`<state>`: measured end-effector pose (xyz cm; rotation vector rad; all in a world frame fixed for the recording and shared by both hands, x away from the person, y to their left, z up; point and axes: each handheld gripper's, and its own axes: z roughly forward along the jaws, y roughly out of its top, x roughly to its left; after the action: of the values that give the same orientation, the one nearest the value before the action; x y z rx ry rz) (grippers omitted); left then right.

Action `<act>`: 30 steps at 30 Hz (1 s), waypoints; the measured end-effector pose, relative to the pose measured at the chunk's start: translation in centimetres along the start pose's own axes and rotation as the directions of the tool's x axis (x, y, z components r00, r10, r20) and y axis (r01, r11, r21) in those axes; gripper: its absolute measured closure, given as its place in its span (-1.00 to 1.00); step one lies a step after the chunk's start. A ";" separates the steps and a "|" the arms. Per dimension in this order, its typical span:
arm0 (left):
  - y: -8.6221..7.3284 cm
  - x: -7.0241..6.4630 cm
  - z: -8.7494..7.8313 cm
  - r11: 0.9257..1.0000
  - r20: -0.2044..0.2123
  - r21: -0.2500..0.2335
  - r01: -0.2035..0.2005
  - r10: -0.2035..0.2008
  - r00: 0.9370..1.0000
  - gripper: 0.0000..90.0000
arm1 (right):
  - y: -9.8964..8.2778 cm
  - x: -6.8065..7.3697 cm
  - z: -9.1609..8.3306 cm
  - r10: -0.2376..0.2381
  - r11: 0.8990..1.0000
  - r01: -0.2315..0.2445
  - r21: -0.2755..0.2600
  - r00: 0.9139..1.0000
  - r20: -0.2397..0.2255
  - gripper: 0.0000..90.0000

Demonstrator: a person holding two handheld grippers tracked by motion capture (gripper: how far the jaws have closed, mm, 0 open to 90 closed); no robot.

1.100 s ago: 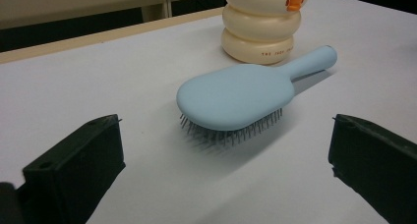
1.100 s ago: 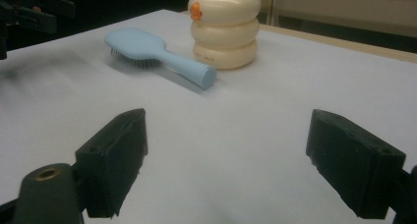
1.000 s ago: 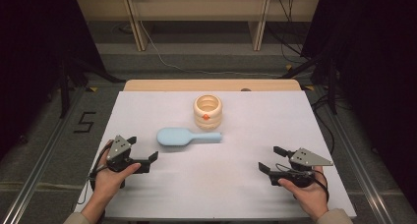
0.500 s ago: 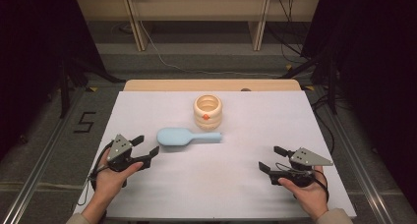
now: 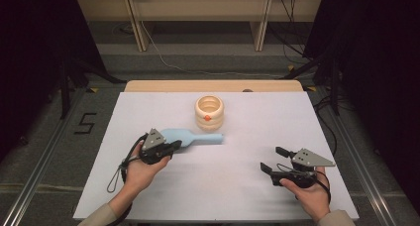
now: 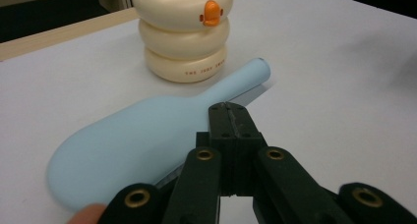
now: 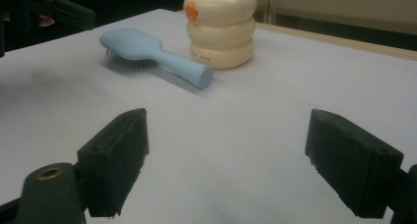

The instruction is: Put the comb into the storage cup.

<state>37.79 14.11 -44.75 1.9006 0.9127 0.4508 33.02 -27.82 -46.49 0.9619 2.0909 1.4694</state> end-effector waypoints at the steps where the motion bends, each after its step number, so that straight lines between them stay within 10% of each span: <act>1: 0.4 -0.2 0.6 1.000 -0.001 0.005 0.000 0.000 1.000 1.00 | 0.0 0.0 0.0 -0.001 1.000 0.001 -0.002 1.000 -0.002 -0.61; 15: 4.2 -1.7 8.9 0.992 -0.053 0.126 -0.001 0.008 0.999 1.00 | 0.0 0.0 0.0 0.004 1.000 -0.004 -0.005 1.000 -0.011 -0.61; 30: 4.3 -2.2 12.8 0.986 -0.086 0.168 0.022 -0.007 0.996 1.00 | -0.1 0.0 0.0 0.005 1.000 -0.006 -0.005 1.000 -0.020 -0.61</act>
<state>46.24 3.61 -47.00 2.0391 1.0486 0.4612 33.03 -27.88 -46.54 0.9557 2.0992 1.4922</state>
